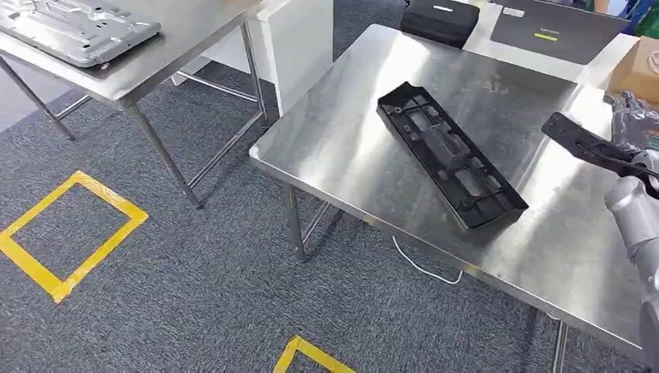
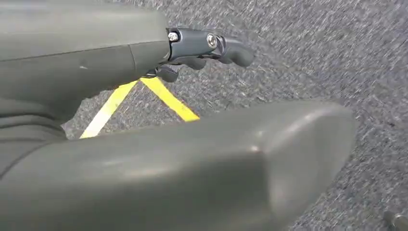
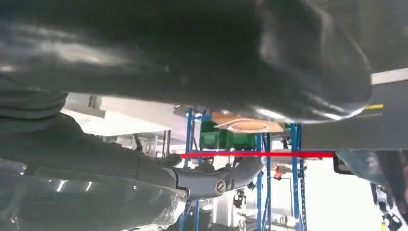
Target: Take the parts from the cabinet and place them on the table.
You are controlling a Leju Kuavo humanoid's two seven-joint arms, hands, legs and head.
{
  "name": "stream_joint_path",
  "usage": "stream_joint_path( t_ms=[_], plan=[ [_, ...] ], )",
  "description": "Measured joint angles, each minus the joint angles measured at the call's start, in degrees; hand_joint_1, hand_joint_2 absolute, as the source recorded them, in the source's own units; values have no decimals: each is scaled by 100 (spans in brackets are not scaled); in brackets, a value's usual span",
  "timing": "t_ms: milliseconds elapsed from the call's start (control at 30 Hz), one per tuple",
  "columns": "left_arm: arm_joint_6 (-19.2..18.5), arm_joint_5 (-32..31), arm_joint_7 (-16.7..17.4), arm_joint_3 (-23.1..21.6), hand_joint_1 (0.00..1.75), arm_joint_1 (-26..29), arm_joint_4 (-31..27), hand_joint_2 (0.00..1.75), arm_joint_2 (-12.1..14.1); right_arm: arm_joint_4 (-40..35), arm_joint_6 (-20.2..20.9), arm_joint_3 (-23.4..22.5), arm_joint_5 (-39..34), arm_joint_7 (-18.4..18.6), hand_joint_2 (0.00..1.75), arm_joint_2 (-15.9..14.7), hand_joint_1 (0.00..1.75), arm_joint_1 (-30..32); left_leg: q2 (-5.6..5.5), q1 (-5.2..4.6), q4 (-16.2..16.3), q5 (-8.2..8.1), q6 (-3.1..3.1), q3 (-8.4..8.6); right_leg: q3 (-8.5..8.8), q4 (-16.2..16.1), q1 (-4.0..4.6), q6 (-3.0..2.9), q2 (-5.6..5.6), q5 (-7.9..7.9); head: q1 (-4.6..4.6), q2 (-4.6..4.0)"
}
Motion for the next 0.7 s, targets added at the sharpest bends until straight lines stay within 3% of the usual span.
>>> stream_joint_path(
  t_ms=[67, 100, 133, 167, 200, 233, 267, 300, 333, 367, 400, 433, 467, 500, 533, 567, 600, 633, 667, 700],
  plan=[
    [-46, -33, -70, 0, 0, -8, 0, 0, -6, 0, -7, 0, 24, 66, 0, 18, 0, -13, -5, -69, -73, 116, 17, -21, 19, -30, -71, 84, -2, 83, -26, 0],
    [-66, -48, -103, 0, 0, -12, 0, 0, -6, 0, -24, -2, 28, 118, 0, 7, 0, 0, 15, -91, -104, 174, 46, -33, 19, -89, -71, 123, 2, 155, -31, 0],
    [-66, -72, -122, 0, 0, -19, 2, 0, -35, 2, -56, -11, 28, 188, 0, -13, 0, 32, 45, -22, -271, 342, 77, -19, -20, -109, -3, 143, -19, 176, -22, 0],
    [-65, -89, -135, 0, 0, -27, 2, 0, -48, 2, -111, -24, 28, 236, 0, -30, 0, 26, 62, -29, -335, 445, 58, -54, -87, -37, -24, 100, -43, 26, -7, 0],
    [-63, -94, -142, 2, 0, -23, 0, 0, -59, 2, -160, -42, 26, 280, 0, -46, 0, 22, 63, -26, -356, 537, 111, -147, -220, 244, -28, 17, -62, -298, 22, 0],
    [-63, -98, -144, 2, 0, -21, 2, 0, -68, 2, -228, -63, 6, 337, 0, -76, 0, 35, 86, -19, -356, 589, 94, -233, -327, 650, -45, -24, -67, -591, 24, 0],
    [-63, -102, -146, 2, 0, -11, 2, 0, -85, 2, -284, -94, -11, 419, 0, -81, 0, 56, 107, -14, -355, 651, 90, -317, -444, 1079, -62, -18, -71, -819, 41, 0],
    [-66, -107, -151, 2, 0, -10, 2, 0, -98, 2, -328, -116, -15, 498, 0, -78, 0, 92, 123, -8, -349, 724, 76, -415, -523, 1480, -82, 38, -72, -937, 42, 0],
    [-65, -107, -151, 2, 0, -10, 2, 0, -116, 4, -373, -138, -24, 566, 0, -76, 0, 148, 134, 2, -347, 795, 56, -510, -498, 1673, -101, 125, -75, -899, 42, 0],
    [-66, -107, -153, 2, 0, -9, 2, 0, -131, 4, -415, -153, -31, 610, 0, -79, 0, 195, 152, 13, -343, 850, 32, -584, -390, 1648, -115, 217, -78, -781, 41, 0],
    [-66, -107, -153, 4, 0, -9, 2, 0, -149, 4, -459, -171, -42, 654, 0, -81, 0, 255, 167, 38, -337, 929, -6, -696, -109, 1370, -147, 347, -87, -566, 44, 0],
    [-63, -109, -151, 4, 0, -10, 2, 0, -162, 4, -516, -190, -53, 700, 0, -79, 0, 301, 176, 58, -329, 989, -49, -780, 204, 974, -181, 417, -113, -453, 41, 0],
    [-63, -116, -153, 4, 0, -12, 2, 0, -162, 4, -620, -227, -74, 776, 0, -74, 0, 350, 187, 59, -296, 1047, -97, -847, 605, 456, -218, 443, -163, -478, 46, 0],
    [-61, -120, -153, 4, 0, -7, -9, 0, -144, 4, -695, -256, -92, 815, 0, -65, 0, 384, 190, 15, -263, 1079, -141, -910, 961, -30, -202, 433, -198, -753, 59, 0],
    [-57, -127, -155, 7, 0, -5, -7, 0, -146, 2, -759, -273, -114, 853, 0, -43, 0, 436, 198, 13, -244, 1118, -181, -904, 1042, -145, -74, 304, -157, -832, 87, 0],
    [-57, -138, -164, 9, 0, 2, -4, 0, -169, 4, -836, -299, -155, 918, 0, -42, 0, 508, 194, -23, -257, 1150, -204, -873, 945, -161, -110, 259, -167, -822, 33, 0],
    [-55, -142, -166, 13, 0, 1, -4, 0, -162, 7, -905, -335, -183, 955, 0, -24, 0, 556, 195, -19, -258, 1200, -207, -888, 978, -111, -119, 207, -155, -798, 19, 0],
    [-52, -149, -170, 26, 0, 10, -4, 0, -164, 11, -976, -386, -225, 977, 0, 2, 0, 651, 193, -13, -257, 1257, -211, -916, 842, -100, -182, 147, -160, -762, 25, 0],
    [-52, -149, -170, 33, 0, 16, -4, 0, -162, 24, -1038, -443, -273, 1012, 0, 17, 0, 717, 184, 38, -223, 1208, -238, -978, 859, -96, -209, 80, -165, -703, 2, 0],
    [-59, -149, -173, 33, 0, 27, -4, 0, -162, 28, -1080, -504, -323, 1040, 0, 52, 0, 811, 133, 66, -30, 880, -280, -1073, 810, -99, -186, -14, -163, -639, 11, 0]
  ],
)
